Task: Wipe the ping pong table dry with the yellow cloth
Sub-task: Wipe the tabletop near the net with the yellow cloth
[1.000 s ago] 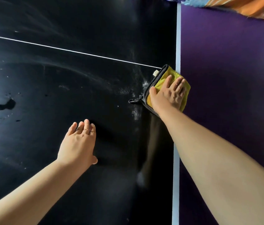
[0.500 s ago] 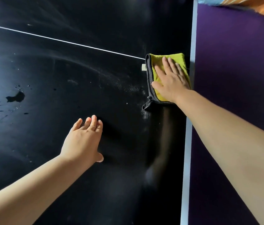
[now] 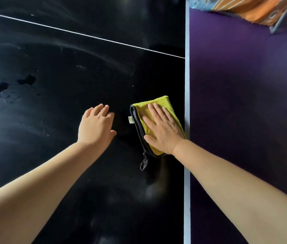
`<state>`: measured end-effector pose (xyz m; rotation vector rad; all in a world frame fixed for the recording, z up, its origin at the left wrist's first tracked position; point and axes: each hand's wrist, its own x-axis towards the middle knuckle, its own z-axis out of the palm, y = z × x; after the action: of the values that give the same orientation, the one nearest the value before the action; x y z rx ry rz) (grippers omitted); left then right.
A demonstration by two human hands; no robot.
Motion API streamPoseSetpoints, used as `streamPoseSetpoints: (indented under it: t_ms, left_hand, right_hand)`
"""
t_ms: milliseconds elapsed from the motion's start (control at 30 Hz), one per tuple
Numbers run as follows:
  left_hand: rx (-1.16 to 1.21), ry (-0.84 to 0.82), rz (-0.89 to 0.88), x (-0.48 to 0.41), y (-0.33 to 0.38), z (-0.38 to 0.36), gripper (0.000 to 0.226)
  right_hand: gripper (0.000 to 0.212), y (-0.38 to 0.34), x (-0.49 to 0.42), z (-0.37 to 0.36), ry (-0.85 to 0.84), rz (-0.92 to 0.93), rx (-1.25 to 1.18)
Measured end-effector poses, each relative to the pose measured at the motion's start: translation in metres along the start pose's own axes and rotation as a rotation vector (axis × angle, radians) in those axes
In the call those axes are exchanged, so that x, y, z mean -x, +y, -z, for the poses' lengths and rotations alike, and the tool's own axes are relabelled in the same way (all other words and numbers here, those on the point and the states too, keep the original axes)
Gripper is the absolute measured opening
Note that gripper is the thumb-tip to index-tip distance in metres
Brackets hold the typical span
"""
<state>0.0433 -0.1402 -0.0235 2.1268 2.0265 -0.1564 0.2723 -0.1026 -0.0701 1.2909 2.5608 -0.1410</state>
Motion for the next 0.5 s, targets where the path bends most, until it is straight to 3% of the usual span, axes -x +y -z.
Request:
streamPoseSetpoints:
  t_ms: [500]
  left_hand:
    - [0.156, 0.054, -0.234, 0.179, -0.031, -0.029, 0.047]
  right_hand:
    - [0.077, -0.177, 0.217, -0.054, 0.039, -0.310, -0.086]
